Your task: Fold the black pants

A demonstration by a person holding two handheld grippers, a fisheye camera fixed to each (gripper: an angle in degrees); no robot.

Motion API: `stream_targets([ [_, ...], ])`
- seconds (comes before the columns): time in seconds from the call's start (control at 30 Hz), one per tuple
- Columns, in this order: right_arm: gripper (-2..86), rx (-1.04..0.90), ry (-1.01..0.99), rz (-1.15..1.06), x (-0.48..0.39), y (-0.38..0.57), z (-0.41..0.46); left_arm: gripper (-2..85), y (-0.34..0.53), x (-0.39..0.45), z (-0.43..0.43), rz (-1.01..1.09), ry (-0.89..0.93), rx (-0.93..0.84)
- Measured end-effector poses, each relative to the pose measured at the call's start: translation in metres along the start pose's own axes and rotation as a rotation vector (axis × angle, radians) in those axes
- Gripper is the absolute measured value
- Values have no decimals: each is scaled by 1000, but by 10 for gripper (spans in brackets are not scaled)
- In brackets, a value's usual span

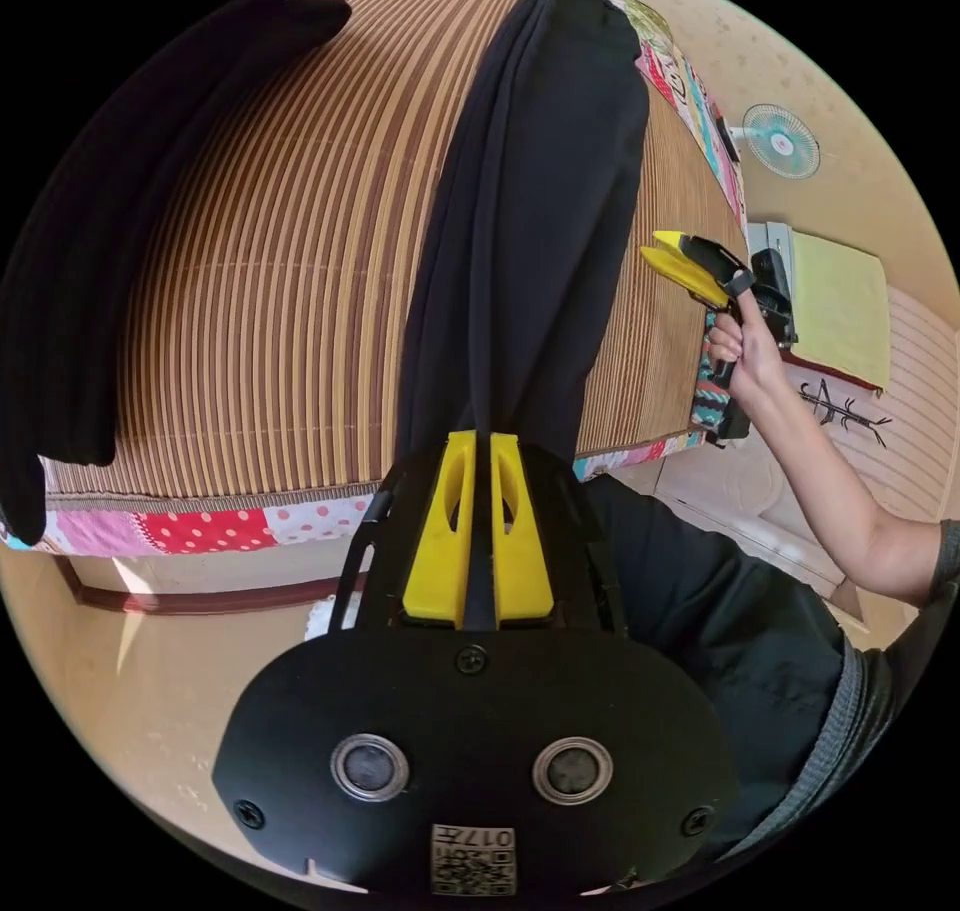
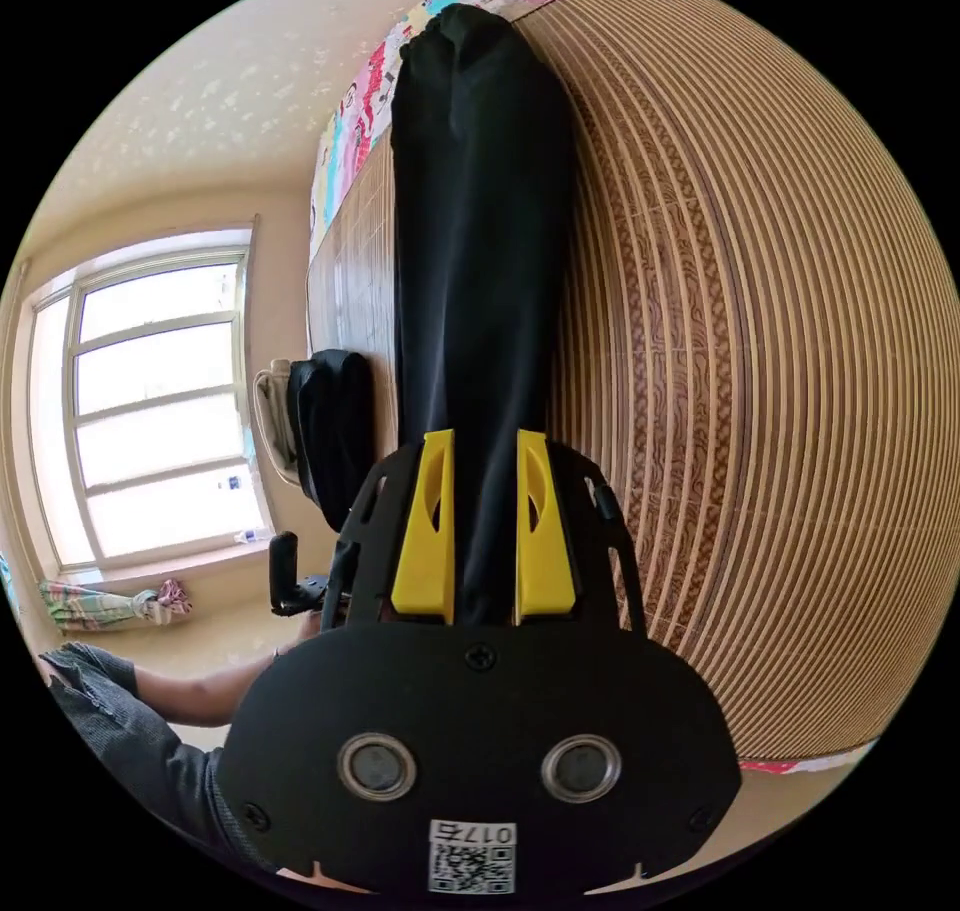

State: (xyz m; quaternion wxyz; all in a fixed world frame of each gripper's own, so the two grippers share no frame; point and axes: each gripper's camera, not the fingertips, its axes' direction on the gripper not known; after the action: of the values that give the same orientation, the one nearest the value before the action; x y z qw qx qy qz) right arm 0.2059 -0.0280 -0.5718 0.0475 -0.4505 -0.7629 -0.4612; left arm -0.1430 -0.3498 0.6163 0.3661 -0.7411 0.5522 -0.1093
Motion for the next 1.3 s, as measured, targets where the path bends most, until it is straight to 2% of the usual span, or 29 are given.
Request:
stream_targets([
  [0.1, 102, 65, 52, -84, -44, -32, 16, 6, -6, -5, -6, 15, -2, -27],
  [0.23, 104, 25, 177, -247, -94, -105, 71, 7, -11, -14, -19, 12, 8, -32],
  [0.3, 101, -6, 187, -182, -88, -137, 91, 7, -12, -15, -25, 13, 24, -31],
  [0.4, 77, 31, 79, -146, -73, -169, 98, 6, -4, -15, -31, -14, 69, 5],
  [0.57, 27, -40, -51, 46, -38, -192, 103, 6, 12, -17, -48, -126, 185, 94],
  [0.73, 19, 37, 58, -102, -71, -189, 101, 6, 21, -9, -77, -76, 288, 144],
  [0.83, 25, 61, 51, -115, -75, -192, 111, 7, 25, -11, -94, -39, 312, 172],
  [0.97, 44, -122, 47, -62, -45, -203, 132, 9, 19, -38, -87, -142, 199, 135],
  [1.1, 72, -40, -24, -236, -45, -163, 94, 17, -2, -55, -73, -174, 153, 52],
  [1.2, 86, -59, 110, -251, -21, -110, 67, 32, -12, -51, -79, -147, 114, 17],
  [1.27, 97, -91, 233, -167, 12, -67, 57, 47, -14, -44, -82, -120, 59, -7],
  [1.3, 97, -106, 229, -142, 22, -57, 56, 53, -15, -39, -85, -90, 30, -5],
])
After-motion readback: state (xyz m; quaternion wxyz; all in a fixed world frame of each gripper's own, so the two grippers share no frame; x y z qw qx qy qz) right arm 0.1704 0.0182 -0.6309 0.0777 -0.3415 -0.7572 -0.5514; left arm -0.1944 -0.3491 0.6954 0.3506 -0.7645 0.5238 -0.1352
